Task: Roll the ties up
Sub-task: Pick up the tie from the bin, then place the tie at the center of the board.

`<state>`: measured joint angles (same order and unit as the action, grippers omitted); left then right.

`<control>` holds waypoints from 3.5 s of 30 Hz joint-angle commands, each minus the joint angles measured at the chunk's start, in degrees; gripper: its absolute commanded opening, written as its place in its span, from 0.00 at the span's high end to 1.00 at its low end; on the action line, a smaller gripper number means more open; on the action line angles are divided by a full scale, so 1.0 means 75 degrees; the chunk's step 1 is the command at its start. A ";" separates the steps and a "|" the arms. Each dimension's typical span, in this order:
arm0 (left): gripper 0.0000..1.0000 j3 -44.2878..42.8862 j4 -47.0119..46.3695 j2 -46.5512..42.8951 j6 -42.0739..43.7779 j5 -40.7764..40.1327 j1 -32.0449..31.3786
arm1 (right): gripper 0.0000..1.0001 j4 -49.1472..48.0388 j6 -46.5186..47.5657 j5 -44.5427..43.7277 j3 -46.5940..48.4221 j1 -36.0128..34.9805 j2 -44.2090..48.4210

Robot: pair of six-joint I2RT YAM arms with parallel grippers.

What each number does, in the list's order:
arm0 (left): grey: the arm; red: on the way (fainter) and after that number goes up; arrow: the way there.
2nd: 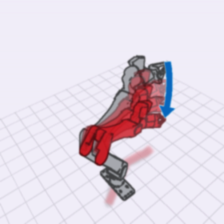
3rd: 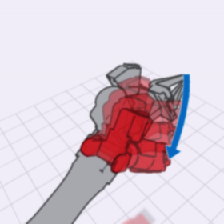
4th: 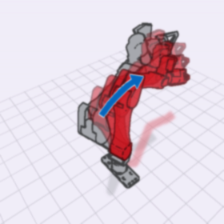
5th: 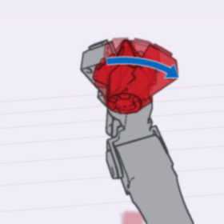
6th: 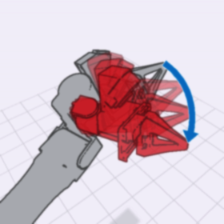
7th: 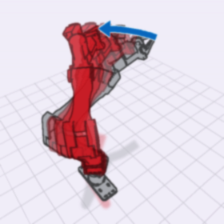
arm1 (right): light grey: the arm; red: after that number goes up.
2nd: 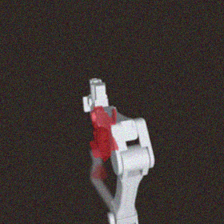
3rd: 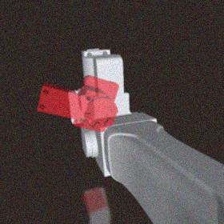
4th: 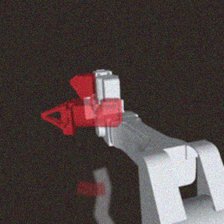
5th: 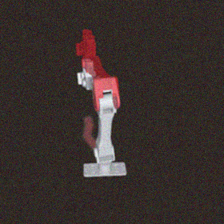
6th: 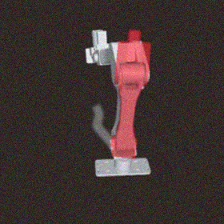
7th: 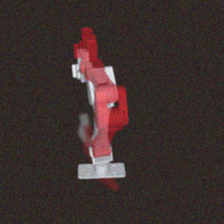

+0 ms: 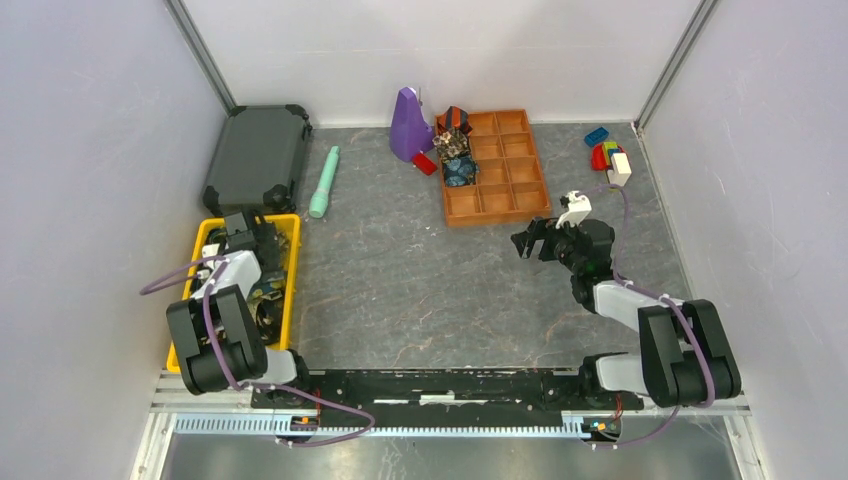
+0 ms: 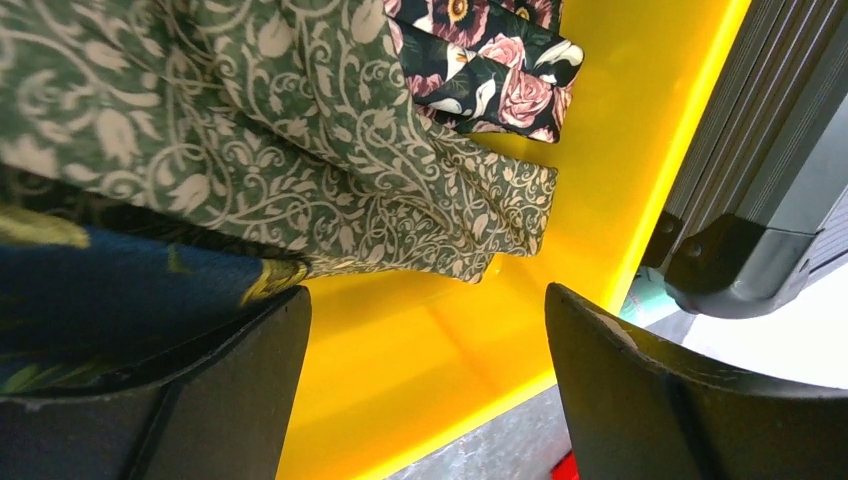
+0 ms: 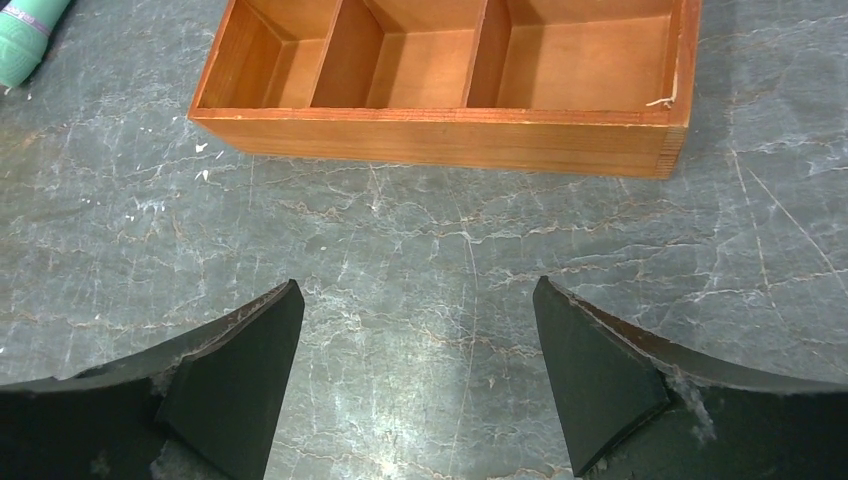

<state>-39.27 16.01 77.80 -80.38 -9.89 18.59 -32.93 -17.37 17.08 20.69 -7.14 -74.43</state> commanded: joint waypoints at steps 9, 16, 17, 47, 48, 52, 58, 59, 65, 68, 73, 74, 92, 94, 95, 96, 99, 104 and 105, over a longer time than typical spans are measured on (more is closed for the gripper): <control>0.13 0.0107 -0.1587 0.0334 -0.1271 -0.0360 0.0053 | 0.10 -0.0457 -0.0220 0.0808 0.0467 0.0232 -0.0444; 0.18 -0.0052 -0.1468 0.0523 -0.1318 -0.0680 0.0047 | 0.11 -0.0619 -0.0317 0.0952 0.0389 0.0329 -0.0466; 0.18 -0.0048 -0.1553 0.0555 -0.1307 -0.0688 0.0047 | 0.11 -0.0634 -0.0330 0.0975 0.0382 0.0341 -0.0459; 0.98 -0.0101 -0.2803 0.0271 -0.0302 -0.0697 0.0281 | 0.14 -0.0967 -0.0647 0.1467 0.0346 0.0646 -0.0760; 0.98 -0.0171 -0.2682 0.0070 -0.0210 -0.0697 0.0291 | 0.14 -0.0991 -0.0671 0.1496 0.0327 0.0658 -0.0766; 0.98 -0.0548 -0.2317 -0.0673 0.0230 -0.0569 0.0294 | 0.14 -0.1131 -0.0764 0.1641 0.0289 0.0704 -0.0804; 0.98 -0.0840 -0.1852 -0.1582 0.0483 -0.0022 0.0286 | 0.15 -0.1289 -0.0831 0.1745 0.0209 0.0776 -0.0798; 0.98 -0.0908 -0.1829 -0.1709 0.0488 0.0160 0.0273 | 0.15 -0.1324 -0.0830 0.1738 0.0162 0.0776 -0.0729; 0.98 -0.1851 -0.1498 -0.2170 0.0670 0.1276 0.0263 | 0.15 -0.1752 -0.0933 0.1597 -0.0264 0.0776 -0.0273; 0.98 -0.2628 -0.1250 -0.2338 0.0911 0.1810 0.0264 | 0.15 -0.1819 -0.0966 0.1554 -0.0414 0.0770 0.0049; 0.98 -0.3707 -0.1198 -0.2562 0.0905 0.2306 0.0208 | 0.15 -0.0990 -0.0854 0.1338 -0.0320 0.0761 0.1154; 0.98 -0.3873 -0.1250 -0.2548 0.0847 0.2408 0.0166 | 0.15 -0.0700 -0.0819 0.1224 -0.0239 0.0770 0.1388; 0.98 -0.7324 -0.1426 -0.0794 0.1466 0.1356 -0.4240 | 0.10 0.3928 0.0273 -0.0111 0.3063 0.0776 0.4200; 0.98 -0.7563 -0.1466 -0.0518 0.1478 0.1136 -0.4764 | 0.10 0.4288 0.0293 -0.0199 0.3292 0.0776 0.4327; 0.98 -0.7732 -0.1484 -0.0349 0.1477 0.1065 -0.5003 | 0.10 0.4365 0.0307 -0.0253 0.3392 0.0775 0.4387; 0.98 -0.7881 -0.1505 -0.0193 0.1476 0.1009 -0.5271 | 0.09 0.4616 0.0317 -0.0318 0.3453 0.0776 0.4456; 0.98 -0.8654 -0.1540 0.0464 0.1483 0.1052 -0.5958 | 0.09 0.4919 0.0504 -0.0641 0.3604 0.0783 0.4669; 0.98 -0.9772 -0.1432 0.1125 0.1671 0.0815 -0.7044 | 0.08 0.5907 0.1025 -0.1750 0.4294 0.0778 0.4802; 0.98 -0.9830 -0.1432 0.1132 0.1776 0.0767 -0.7188 | 0.08 0.6086 0.1077 -0.1927 0.4430 0.0782 0.4854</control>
<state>-107.53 7.40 86.24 -72.49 -1.63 -30.87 6.35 -13.10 10.55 48.23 -1.43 -39.40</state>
